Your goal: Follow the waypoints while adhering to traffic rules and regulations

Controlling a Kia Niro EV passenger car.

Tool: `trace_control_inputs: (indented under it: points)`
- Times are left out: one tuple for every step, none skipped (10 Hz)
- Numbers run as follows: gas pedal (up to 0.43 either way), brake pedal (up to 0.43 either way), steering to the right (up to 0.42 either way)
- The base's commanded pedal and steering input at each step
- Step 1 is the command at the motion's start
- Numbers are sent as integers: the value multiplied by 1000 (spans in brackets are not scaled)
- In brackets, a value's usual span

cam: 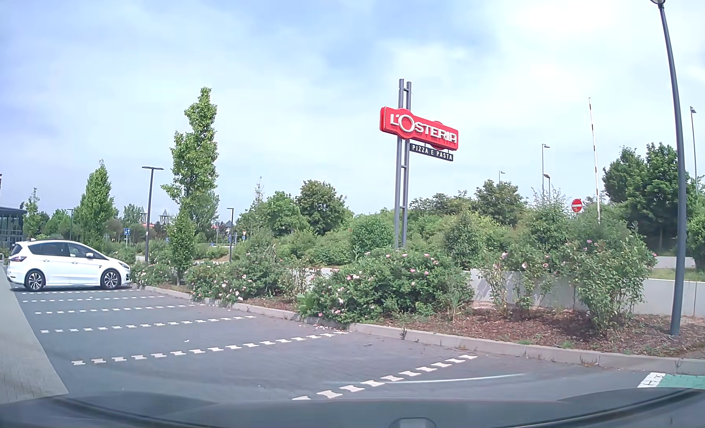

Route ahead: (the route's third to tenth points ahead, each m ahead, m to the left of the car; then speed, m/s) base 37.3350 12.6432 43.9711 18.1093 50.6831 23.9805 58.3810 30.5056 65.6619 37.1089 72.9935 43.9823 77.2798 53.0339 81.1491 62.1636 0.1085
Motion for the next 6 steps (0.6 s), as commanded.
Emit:
trace_control_inputs:
  points:
    - [0,122,548]
    - [0,91,467]
    - [0,85,396]
    - [0,18,331]
    - [0,0,256]
    - [0,0,170]
